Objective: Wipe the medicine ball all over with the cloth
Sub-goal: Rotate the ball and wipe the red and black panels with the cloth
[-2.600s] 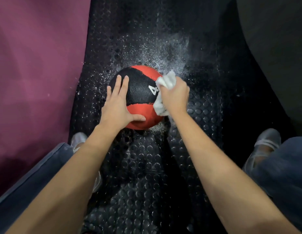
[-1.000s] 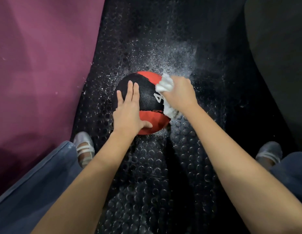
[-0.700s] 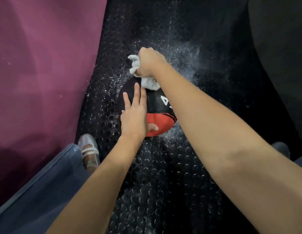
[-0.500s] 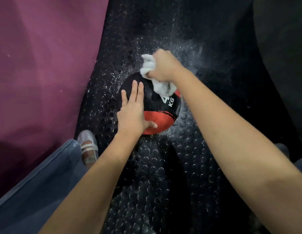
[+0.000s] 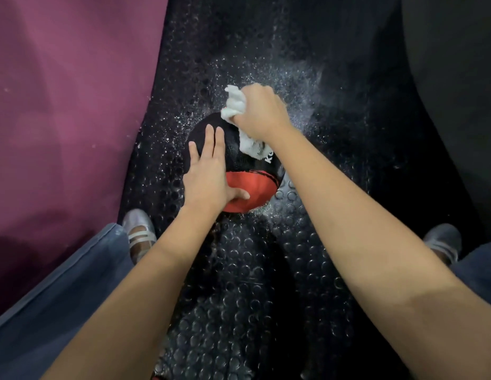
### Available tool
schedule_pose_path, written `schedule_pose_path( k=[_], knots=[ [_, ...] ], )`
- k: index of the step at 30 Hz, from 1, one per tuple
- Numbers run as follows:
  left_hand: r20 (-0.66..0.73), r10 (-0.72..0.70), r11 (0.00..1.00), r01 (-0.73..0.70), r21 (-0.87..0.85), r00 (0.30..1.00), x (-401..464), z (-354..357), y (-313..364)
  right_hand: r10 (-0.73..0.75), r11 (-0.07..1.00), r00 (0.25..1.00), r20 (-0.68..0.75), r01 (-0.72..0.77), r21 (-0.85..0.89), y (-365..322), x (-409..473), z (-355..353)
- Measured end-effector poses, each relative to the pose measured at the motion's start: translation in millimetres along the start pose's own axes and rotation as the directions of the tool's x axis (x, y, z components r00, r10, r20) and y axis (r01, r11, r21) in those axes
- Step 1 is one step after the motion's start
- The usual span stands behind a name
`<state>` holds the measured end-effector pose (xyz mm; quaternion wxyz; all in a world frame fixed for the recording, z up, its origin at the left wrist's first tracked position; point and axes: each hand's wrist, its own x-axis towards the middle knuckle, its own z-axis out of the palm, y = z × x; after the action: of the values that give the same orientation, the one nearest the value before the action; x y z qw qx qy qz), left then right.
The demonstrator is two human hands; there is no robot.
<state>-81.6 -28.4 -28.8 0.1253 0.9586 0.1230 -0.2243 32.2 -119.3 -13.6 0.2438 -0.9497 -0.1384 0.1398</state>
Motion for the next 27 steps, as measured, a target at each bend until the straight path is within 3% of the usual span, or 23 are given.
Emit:
schedule_pose_path(
  k=[9,12,16,21,25,27],
  knots=[
    [-0.023,0.02,1.0,-0.02,-0.021,1.0,1.8,0.0,-3.7,0.216,0.952,0.975,-0.053,-0.199,0.234,68.9,-72.8,23.0],
    [-0.029,0.033,0.999,-0.032,0.004,0.999,0.3,3.4,-2.4,0.272,0.916,0.951,-0.15,-0.208,0.344,57.6,-67.0,26.6],
    [-0.032,0.014,1.0,-0.014,-0.01,0.999,0.6,3.9,-3.3,0.23,0.944,0.941,-0.249,-0.154,0.291,26.5,-55.7,26.3],
    [-0.046,0.021,0.997,-0.024,-0.067,0.999,3.2,3.1,-7.8,0.13,0.956,0.945,-0.3,-0.039,0.289,28.7,-101.7,50.0],
    [-0.058,0.036,0.999,-0.037,-0.021,0.998,-0.8,4.3,-5.8,0.355,0.86,0.89,-0.285,-0.192,0.473,42.0,-77.3,41.3],
    [-0.05,0.02,0.999,-0.021,-0.027,0.999,0.8,2.1,-4.4,0.395,0.832,0.869,-0.298,-0.2,0.518,41.7,-66.4,37.5]
  ],
)
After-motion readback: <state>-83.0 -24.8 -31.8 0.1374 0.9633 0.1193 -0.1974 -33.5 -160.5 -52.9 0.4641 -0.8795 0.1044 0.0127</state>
